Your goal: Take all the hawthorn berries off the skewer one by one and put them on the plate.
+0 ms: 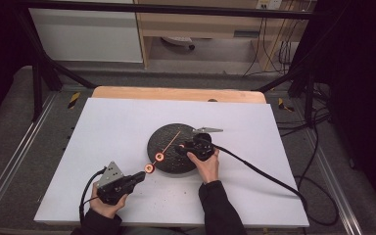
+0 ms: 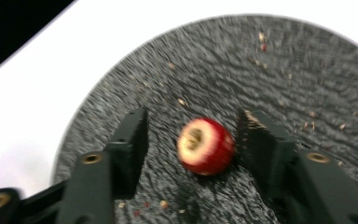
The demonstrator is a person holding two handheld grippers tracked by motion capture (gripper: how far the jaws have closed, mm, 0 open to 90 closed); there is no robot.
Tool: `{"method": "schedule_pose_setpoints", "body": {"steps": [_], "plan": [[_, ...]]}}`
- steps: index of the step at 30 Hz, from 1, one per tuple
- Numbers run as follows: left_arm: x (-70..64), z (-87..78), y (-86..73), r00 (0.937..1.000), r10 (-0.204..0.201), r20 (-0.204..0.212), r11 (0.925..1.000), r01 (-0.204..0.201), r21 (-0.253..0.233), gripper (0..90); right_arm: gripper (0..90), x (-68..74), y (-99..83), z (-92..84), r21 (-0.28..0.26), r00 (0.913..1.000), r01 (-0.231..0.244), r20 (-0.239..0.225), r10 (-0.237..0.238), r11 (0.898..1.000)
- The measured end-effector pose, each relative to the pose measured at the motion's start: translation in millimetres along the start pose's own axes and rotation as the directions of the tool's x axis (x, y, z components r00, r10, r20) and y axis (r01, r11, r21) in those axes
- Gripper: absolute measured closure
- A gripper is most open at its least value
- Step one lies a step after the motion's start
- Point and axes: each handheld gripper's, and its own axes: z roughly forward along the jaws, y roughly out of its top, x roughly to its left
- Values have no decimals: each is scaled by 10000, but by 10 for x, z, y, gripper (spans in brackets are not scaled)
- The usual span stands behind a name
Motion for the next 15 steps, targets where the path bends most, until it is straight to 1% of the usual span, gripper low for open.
{"method": "schedule_pose_setpoints", "body": {"steps": [4, 6, 8, 11, 14, 15], "plan": [[2, 2, -1, 10000, -9, -11, 10000, 9, 6, 884, 225, 55, 9, -124, -393, 9998, 79, -181, -87, 9992], [0, 2, -1, 10000, -5, -15, 10000, 5, 5, 884, 155, 81, -12, -166, -496, 9995, -1, -329, -15, 9988], [1, 5, -2, 10000, 9, -23, 10000, -9, 12, 884, 95, 115, -43, -193, -480, 9987, -52, -516, 27, 9988], [1, 9, -3, 10000, 12, -16, 10000, -12, 56, 884, 57, 177, -86, -226, -452, 9970, -85, -776, 50, 9989], [3, 11, -3, 10000, 16, -21, 10000, -16, 80, 884, 43, 245, -125, -262, -608, 9939, -75, -1101, 7, 9981], [3, 13, -5, 10000, -1, -25, 10000, 1, 86, 884, 40, 273, -138, -276, -663, 9927, -142, -1205, 61, 9977]]}}
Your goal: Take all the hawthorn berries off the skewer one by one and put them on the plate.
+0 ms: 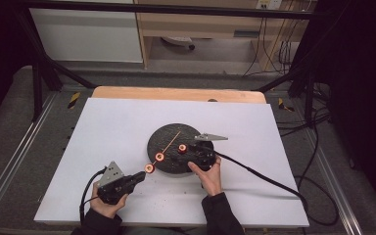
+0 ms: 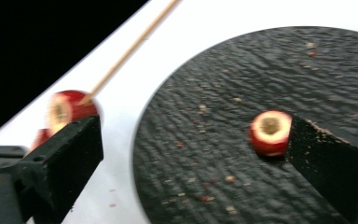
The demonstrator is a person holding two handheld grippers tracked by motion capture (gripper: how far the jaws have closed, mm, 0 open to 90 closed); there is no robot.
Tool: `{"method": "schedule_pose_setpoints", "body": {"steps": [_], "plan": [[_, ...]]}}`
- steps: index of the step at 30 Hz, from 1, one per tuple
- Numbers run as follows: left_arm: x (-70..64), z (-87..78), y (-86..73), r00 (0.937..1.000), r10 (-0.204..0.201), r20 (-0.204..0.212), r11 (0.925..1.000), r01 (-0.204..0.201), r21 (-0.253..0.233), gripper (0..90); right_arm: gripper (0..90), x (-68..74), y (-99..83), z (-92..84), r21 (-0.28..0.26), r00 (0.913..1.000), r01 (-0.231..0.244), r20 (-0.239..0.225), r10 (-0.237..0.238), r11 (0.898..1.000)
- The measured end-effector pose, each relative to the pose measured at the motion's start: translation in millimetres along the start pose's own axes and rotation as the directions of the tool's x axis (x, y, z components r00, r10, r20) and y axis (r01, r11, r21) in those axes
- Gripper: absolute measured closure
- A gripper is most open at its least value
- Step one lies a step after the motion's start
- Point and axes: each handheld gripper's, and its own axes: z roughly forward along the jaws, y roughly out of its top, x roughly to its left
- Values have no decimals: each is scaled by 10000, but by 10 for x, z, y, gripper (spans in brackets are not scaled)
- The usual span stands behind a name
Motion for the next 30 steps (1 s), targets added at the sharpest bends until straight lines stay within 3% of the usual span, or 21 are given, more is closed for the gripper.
{"method": "schedule_pose_setpoints", "body": {"steps": [8, 18, 22, 30], "plan": [[0, 8, -4, 10000, -14, -10, 10000, 14, 17, 884, 36, 168, -180, -7, -409, 9995, -52, -326, 39, 9991], [-16, 24, -5, 10000, 61, 41, 10000, -61, 72, 884, 57, 277, -250, -46, -1037, 9978, -196, -643, 130, 9944], [-35, 40, -7, 9999, 107, 75, 9999, -108, 96, 884, 110, 274, -249, -36, -1055, 9963, -199, -851, 109, 9942], [-73, 59, 2, 9997, 182, 167, 9998, -184, 119, 884, 310, 336, -183, 47, -799, 9911, 8, -1329, -114, 9968]]}}
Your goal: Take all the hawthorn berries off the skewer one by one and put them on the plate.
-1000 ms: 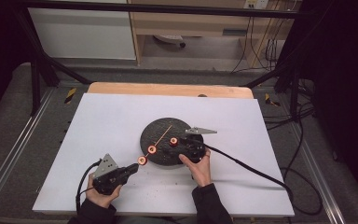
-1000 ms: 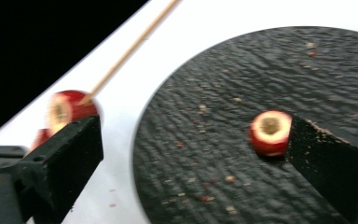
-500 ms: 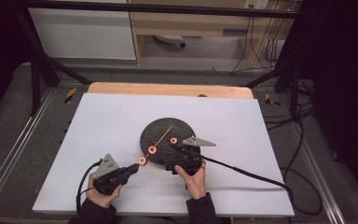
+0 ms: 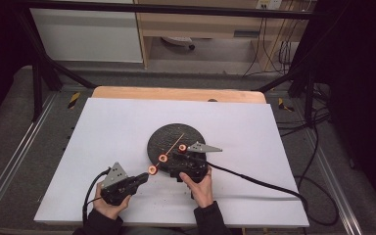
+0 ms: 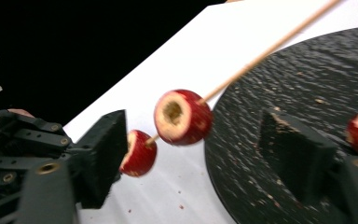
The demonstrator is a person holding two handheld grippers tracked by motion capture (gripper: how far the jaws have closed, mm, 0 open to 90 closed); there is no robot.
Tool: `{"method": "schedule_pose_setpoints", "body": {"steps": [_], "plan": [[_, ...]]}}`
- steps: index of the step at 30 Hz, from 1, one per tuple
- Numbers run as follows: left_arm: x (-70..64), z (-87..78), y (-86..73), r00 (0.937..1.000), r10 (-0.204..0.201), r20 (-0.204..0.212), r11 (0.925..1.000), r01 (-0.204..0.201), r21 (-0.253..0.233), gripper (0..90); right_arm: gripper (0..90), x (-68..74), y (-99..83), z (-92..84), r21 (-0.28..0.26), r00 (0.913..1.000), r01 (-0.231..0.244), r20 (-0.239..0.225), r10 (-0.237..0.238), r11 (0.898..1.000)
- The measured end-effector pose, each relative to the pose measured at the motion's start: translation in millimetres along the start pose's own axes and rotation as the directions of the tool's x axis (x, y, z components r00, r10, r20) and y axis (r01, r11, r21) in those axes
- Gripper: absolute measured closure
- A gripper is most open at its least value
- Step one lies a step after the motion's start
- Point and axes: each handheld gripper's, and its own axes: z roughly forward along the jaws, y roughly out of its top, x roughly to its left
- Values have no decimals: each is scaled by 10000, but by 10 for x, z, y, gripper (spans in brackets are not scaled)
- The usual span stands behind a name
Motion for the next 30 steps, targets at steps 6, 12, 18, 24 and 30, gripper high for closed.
{"method": "schedule_pose_setpoints", "body": {"steps": [6, 12, 18, 24, 30], "plan": [[-16, 8, 0, 10000, 24, 34, 10000, -25, 5, 884, 462, -17, -6, 52, 107, 9997, -215, -64, 216, 9997], [-21, 12, -1, 10000, 42, 62, 10000, -43, 36, 884, 595, -34, -11, 70, 129, 9989, -335, -335, 340, 9994], [-25, 7, 1, 9999, 61, 88, 10000, -61, -20, 884, 615, -37, -2, 66, 145, 9981, -404, -459, 410, 9991], [-27, -4, 3, 10000, 25, 97, 10000, -24, -64, 884, 617, -36, 41, 38, 18, 9989, -321, -327, 321, 9995], [-27, -22, 12, 9999, 71, 94, 9999, -70, -104, 884, 619, -43, 100, 7, -56, 9994, -272, -232, 270, 9996]]}}
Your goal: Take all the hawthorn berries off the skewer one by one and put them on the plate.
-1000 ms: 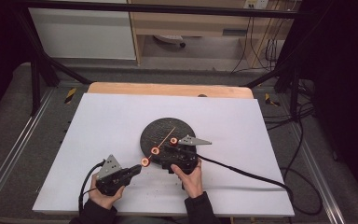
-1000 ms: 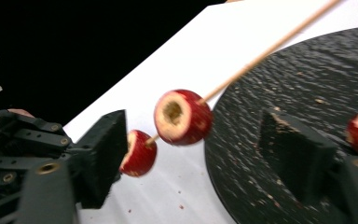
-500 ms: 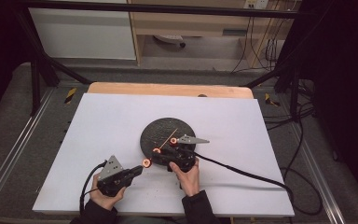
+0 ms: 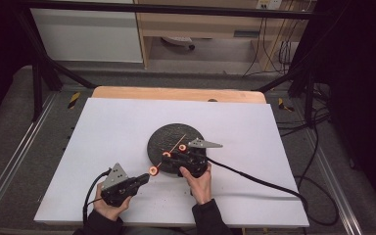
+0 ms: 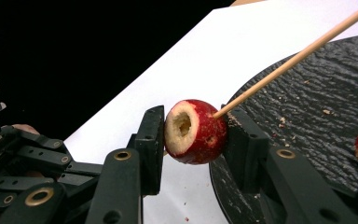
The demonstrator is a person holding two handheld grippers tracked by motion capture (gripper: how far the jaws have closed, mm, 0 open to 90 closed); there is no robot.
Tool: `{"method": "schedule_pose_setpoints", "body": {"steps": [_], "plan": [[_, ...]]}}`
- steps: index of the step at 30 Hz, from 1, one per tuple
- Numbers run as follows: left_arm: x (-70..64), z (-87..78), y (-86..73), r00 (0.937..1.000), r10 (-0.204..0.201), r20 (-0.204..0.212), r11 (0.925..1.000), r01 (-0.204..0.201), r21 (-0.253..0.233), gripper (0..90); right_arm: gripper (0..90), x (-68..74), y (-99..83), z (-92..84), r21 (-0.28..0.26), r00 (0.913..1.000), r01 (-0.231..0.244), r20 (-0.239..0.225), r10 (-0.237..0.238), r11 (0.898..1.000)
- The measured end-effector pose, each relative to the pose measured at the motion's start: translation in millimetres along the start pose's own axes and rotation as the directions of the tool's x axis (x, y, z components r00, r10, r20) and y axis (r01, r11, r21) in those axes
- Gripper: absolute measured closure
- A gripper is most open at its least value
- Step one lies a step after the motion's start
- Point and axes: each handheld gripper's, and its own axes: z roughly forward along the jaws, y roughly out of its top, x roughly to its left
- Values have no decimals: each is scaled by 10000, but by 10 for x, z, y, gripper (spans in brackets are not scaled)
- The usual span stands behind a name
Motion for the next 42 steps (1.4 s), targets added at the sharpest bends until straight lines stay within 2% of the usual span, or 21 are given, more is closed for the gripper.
{"method": "schedule_pose_setpoints", "body": {"steps": [18, 42], "plan": [[13, -31, 7, 10000, -37, -48, 9999, 36, -131, 885, 621, -75, 267, -114, -254, 9991, 142, 394, -132, 9996], [13, -54, 7, 9999, -41, -101, 9996, 38, -276, 885, 623, -245, 650, -306, -548, 9905, 292, 1358, -215, 9981]]}}
